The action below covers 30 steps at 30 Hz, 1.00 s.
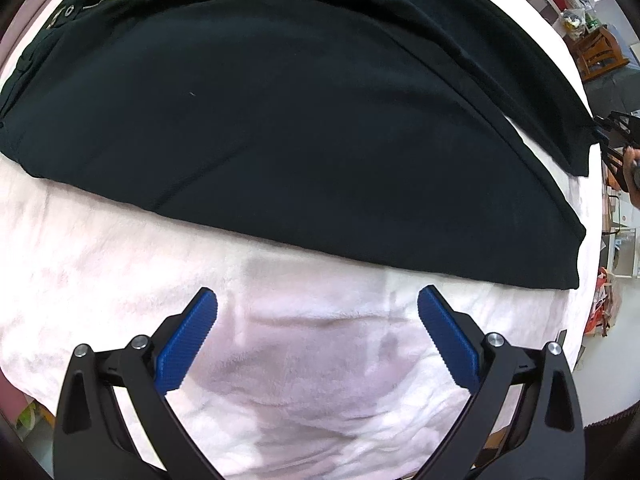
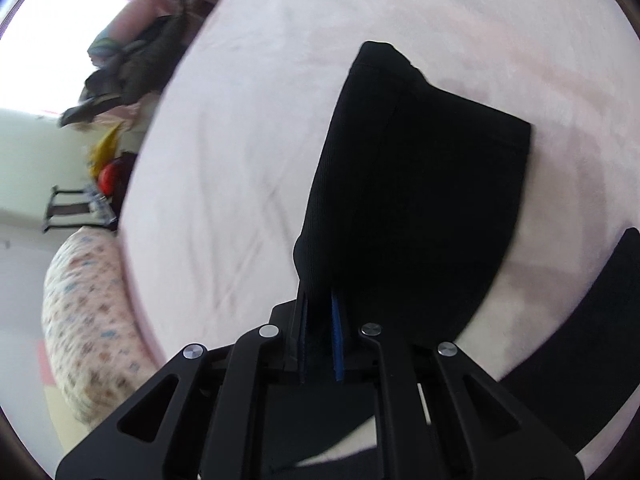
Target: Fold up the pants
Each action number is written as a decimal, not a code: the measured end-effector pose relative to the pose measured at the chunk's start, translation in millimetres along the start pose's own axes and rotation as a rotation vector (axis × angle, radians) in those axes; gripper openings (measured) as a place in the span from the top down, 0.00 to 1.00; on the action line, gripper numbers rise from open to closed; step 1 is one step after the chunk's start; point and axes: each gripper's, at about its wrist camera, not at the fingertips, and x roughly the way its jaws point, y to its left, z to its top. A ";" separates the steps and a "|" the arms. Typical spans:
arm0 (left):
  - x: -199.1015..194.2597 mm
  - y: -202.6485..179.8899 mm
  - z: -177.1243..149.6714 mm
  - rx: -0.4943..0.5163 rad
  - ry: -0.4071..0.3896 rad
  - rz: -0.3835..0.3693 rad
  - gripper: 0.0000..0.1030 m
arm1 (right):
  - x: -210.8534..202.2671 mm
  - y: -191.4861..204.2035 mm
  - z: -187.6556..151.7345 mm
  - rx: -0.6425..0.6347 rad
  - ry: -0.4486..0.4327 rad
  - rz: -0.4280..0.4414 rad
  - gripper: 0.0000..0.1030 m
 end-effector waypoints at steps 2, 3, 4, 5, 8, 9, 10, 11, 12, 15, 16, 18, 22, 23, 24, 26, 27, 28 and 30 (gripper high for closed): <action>-7.0 -1.7 2.9 0.006 -0.005 -0.006 0.03 | -15.5 1.1 -12.2 0.005 0.004 0.034 0.90; -11.1 -4.4 -1.3 0.010 -0.006 -0.010 0.03 | -24.2 -7.5 -17.2 0.015 0.007 0.057 0.90; -11.2 -5.9 -2.0 0.014 -0.005 -0.012 0.03 | -26.1 -7.2 -19.3 0.022 0.009 0.071 0.90; -10.9 -7.3 -1.9 0.019 -0.004 -0.014 0.03 | -23.8 -7.0 -21.8 0.029 0.010 0.085 0.90; -11.6 -10.8 -4.3 0.035 -0.004 -0.020 0.03 | -30.2 -7.7 -28.0 0.044 0.009 0.125 0.91; -11.9 -12.0 -5.0 0.038 -0.005 -0.020 0.03 | -20.5 8.1 -28.7 0.048 0.007 0.139 0.91; -12.1 -12.3 -5.2 0.040 -0.005 -0.021 0.03 | -22.5 10.4 -33.3 0.048 0.004 0.153 0.91; -15.0 -7.1 -5.4 0.041 -0.004 -0.023 0.03 | -26.1 7.2 -36.6 0.050 0.002 0.165 0.91; -16.0 -6.3 -6.5 0.041 -0.003 -0.024 0.03 | -32.6 0.9 -41.2 0.061 -0.001 0.186 0.92; -17.1 -6.8 -8.9 0.047 -0.008 -0.017 0.03 | -42.0 -6.9 -53.4 0.101 0.004 0.227 0.94; -17.2 -7.6 -9.7 0.050 -0.010 -0.016 0.03 | -45.1 -13.1 -59.6 0.116 0.007 0.240 0.94; -17.6 -7.3 -11.6 0.054 -0.008 -0.020 0.03 | -51.6 -27.5 -73.9 0.144 0.012 0.259 0.95; -17.6 -7.6 -16.5 0.061 -0.006 -0.024 0.03 | -48.7 -54.8 -103.5 0.235 0.029 0.256 0.95; -17.6 -7.3 -17.6 0.064 -0.004 -0.024 0.03 | -46.3 -60.9 -109.5 0.261 0.035 0.248 0.95; -17.6 -6.6 -18.7 0.067 -0.002 -0.026 0.03 | -44.4 -70.8 -117.6 0.291 0.043 0.237 0.95; -18.2 -5.9 -20.1 0.071 -0.001 -0.028 0.03 | -38.2 -91.9 -135.3 0.362 0.059 0.206 0.95; -19.0 -5.2 -20.6 0.073 -0.002 -0.029 0.03 | -34.9 -100.3 -142.5 0.393 0.064 0.190 0.95; -19.6 -5.4 -20.7 0.075 -0.005 -0.028 0.03 | -32.6 -105.9 -147.3 0.416 0.064 0.181 0.95; -19.9 -6.8 -20.1 0.075 -0.012 -0.022 0.03 | -27.0 -115.1 -153.7 0.452 0.058 0.151 0.95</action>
